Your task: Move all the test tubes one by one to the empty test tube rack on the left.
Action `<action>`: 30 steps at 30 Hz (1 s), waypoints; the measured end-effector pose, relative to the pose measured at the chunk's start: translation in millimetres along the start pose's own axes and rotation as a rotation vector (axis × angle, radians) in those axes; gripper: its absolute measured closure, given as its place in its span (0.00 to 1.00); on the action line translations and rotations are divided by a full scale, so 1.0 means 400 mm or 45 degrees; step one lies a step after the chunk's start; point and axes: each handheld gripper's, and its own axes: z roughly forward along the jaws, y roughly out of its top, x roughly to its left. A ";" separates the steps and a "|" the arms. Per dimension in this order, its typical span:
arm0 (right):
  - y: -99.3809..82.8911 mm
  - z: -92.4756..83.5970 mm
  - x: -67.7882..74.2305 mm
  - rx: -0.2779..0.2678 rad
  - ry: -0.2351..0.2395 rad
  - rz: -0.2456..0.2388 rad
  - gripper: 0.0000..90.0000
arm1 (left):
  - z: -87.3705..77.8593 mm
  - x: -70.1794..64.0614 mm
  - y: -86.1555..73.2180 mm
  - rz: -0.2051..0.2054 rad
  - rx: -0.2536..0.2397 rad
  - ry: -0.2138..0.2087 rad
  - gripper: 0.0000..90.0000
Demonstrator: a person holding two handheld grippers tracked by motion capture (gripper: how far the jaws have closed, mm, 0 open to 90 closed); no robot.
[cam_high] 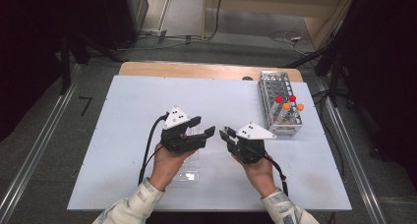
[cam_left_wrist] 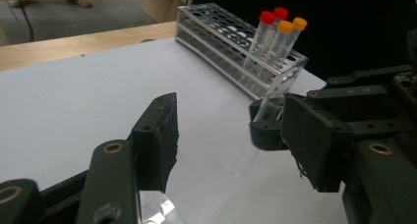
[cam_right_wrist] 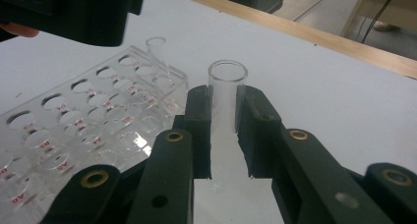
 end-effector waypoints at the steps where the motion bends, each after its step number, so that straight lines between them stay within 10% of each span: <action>1: 0.000 0.001 0.004 0.003 0.003 -0.001 0.81 | 0.003 -0.003 0.000 -0.001 0.004 -0.011 0.49; 30: 0.008 0.002 0.054 -0.030 -0.001 -0.085 0.81 | 0.036 -0.029 -0.004 0.016 0.045 -0.079 0.83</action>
